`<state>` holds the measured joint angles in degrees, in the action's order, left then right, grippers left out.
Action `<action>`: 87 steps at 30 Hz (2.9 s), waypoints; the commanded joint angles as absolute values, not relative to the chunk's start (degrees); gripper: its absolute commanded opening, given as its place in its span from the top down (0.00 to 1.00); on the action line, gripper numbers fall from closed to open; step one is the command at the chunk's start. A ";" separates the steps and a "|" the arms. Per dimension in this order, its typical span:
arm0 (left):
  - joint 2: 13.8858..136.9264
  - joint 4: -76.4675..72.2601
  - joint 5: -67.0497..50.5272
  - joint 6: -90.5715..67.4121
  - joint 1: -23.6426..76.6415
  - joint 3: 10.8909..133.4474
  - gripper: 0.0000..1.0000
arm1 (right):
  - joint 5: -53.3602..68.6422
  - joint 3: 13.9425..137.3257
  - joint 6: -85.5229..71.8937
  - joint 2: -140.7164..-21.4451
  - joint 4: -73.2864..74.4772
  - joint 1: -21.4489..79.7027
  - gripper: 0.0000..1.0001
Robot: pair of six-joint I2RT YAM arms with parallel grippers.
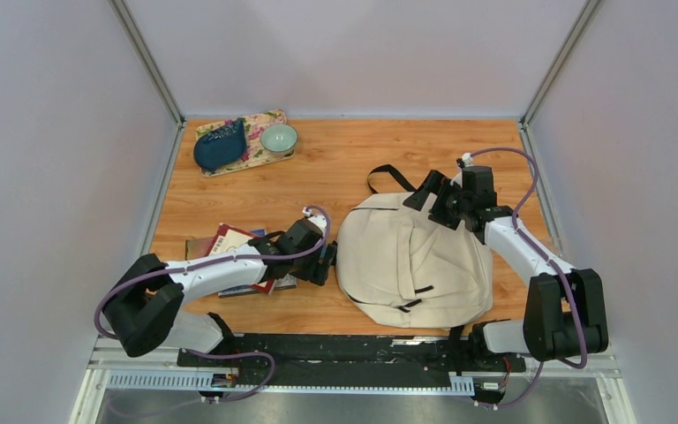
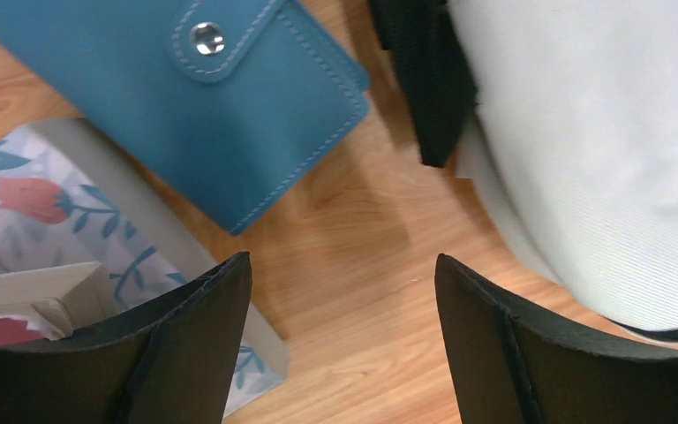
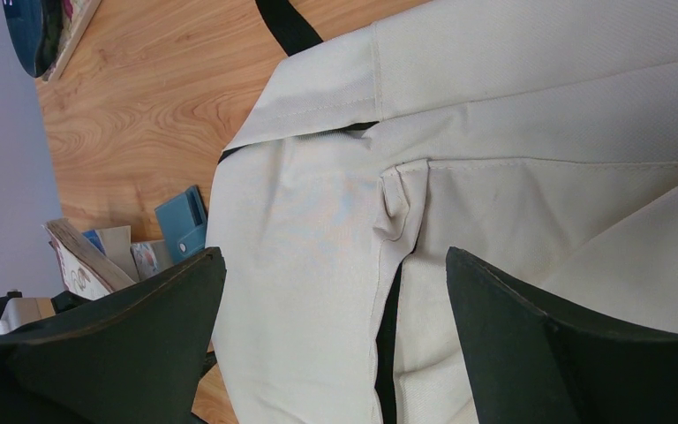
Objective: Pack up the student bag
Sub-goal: Move the book to the center of the board, then adjust the student bag at the center of the board.
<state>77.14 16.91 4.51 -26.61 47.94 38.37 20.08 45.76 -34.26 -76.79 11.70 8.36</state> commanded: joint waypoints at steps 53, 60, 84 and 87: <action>72.24 8.00 -3.68 -27.94 42.80 39.64 0.06 | -4.83 46.14 -32.26 -62.49 24.87 6.68 0.01; 77.07 0.98 -8.60 -32.95 45.97 38.67 0.07 | -3.78 46.14 -32.17 -61.00 25.05 6.50 0.01; 93.70 0.62 -4.75 -29.44 39.73 53.62 1.00 | 23.70 36.30 -36.64 -44.48 30.06 6.50 0.01; 90.45 0.35 -0.71 -30.93 36.13 50.99 1.00 | 29.16 35.07 -37.97 -43.59 28.92 6.77 0.02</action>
